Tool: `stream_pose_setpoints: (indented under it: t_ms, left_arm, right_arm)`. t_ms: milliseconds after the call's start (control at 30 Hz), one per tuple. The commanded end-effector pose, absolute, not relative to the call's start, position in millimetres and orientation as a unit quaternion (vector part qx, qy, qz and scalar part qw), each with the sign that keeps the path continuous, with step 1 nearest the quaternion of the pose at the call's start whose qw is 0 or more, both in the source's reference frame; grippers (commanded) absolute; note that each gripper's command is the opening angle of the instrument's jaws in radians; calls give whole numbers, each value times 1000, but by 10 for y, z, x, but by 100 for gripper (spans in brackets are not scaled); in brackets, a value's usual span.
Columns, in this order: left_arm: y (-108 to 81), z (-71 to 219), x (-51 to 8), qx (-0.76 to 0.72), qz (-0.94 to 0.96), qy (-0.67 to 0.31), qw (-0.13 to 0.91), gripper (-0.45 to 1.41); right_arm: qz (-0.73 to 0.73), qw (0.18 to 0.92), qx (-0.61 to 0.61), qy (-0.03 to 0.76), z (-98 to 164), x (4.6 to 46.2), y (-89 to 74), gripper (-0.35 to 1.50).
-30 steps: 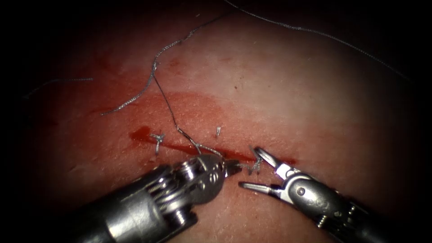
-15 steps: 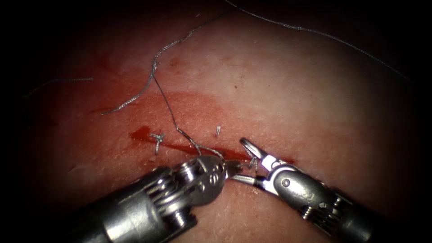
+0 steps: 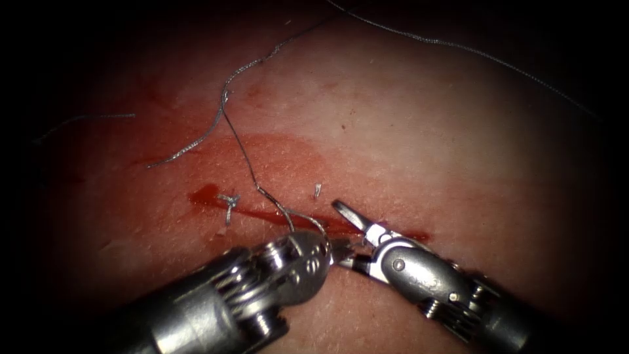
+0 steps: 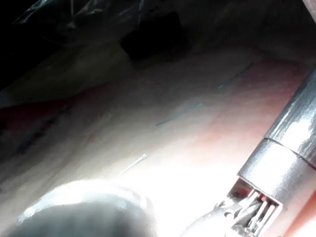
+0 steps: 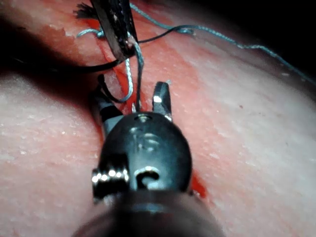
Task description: Wound Closure
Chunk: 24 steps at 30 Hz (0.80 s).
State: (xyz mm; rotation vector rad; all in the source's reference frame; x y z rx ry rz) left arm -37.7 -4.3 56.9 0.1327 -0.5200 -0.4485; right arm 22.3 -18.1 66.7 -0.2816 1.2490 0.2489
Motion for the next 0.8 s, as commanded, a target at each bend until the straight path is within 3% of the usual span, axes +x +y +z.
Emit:
stream_pose_setpoints:
  t_ms: [33, 567, 733, 800]
  left_arm:
    - [-32, 563, -380, 62, -220, -258, 939, -45]
    - [-35, 560, -383, 65, -222, -259, 938, -45]
    - [-35, 560, -383, 65, -222, -259, 938, -45]
    - [-35, 560, -382, 65, -221, -259, 938, -45]
  right_arm:
    - [113, 793, -135, 583, 660, 227, -168, 138]
    - [111, 795, -138, 580, 659, 234, -161, 136]
    - [114, 795, -136, 580, 652, 234, -158, 114]
    - [113, 795, -135, 581, 650, 233, -158, 92]
